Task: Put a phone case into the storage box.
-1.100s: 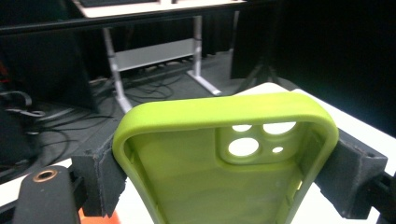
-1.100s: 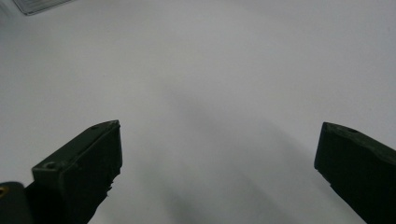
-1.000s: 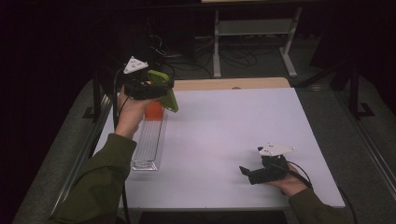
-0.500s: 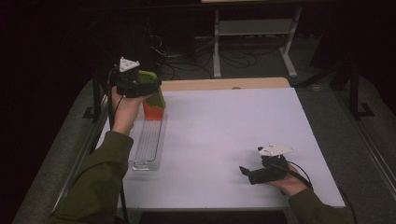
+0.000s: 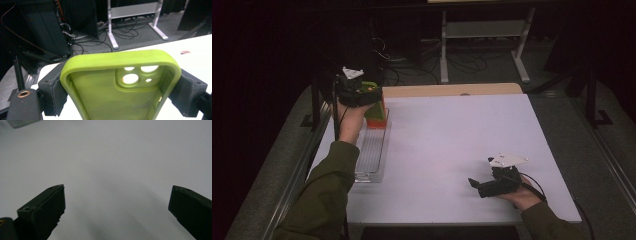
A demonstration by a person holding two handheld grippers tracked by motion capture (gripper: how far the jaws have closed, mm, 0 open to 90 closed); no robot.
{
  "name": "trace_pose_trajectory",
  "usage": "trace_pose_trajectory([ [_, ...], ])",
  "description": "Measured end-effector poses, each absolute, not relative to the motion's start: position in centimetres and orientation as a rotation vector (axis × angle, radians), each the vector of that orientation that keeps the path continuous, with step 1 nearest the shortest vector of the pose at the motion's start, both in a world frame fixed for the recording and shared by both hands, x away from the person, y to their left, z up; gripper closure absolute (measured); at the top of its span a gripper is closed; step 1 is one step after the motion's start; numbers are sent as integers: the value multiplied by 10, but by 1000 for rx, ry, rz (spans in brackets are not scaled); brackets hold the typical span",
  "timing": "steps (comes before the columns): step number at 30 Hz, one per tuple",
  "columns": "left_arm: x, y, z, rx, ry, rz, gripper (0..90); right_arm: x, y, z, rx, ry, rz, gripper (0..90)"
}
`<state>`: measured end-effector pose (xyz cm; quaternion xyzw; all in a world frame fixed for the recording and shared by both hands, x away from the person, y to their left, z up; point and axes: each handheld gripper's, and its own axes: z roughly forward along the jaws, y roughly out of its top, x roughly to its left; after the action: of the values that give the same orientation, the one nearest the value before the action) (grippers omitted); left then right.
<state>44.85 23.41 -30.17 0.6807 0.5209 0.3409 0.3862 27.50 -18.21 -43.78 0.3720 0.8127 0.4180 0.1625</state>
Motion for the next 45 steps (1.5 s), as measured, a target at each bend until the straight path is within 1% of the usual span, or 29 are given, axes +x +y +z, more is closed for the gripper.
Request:
trace_pose_trajectory([
  [3,452,235,-308,1723,1364,857,144,275,-182,-438,1065,2320,1192,4],
  [4,453,237,-310,1746,1363,867,144,275,-182,-438,1064,2321,1191,4],
  [5,454,237,-312,1727,1375,858,144,275,-182,-438,1057,2319,1192,4],
  [9,457,239,-319,1744,1408,874,144,275,-182,-438,1064,2321,1191,4],
  [10,458,238,-321,1726,1422,872,144,275,-182,-438,1064,2322,1190,4],
  [17,463,236,-337,1762,1462,862,142,275,-182,-437,1054,2318,1188,4],
  [21,467,234,-344,1755,1486,864,142,275,-182,-437,1055,2316,1190,4],
  [33,475,232,-358,1786,1522,881,139,275,-182,-437,1054,2313,1192,4],
  [40,479,230,-363,1772,1522,887,133,275,-183,-437,1052,2315,1190,4],
  [44,481,230,-365,1771,1514,905,126,275,-183,-437,1047,2314,1192,4],
  [45,482,230,-366,1763,1522,909,110,275,-183,-437,1047,2314,1192,4],
])
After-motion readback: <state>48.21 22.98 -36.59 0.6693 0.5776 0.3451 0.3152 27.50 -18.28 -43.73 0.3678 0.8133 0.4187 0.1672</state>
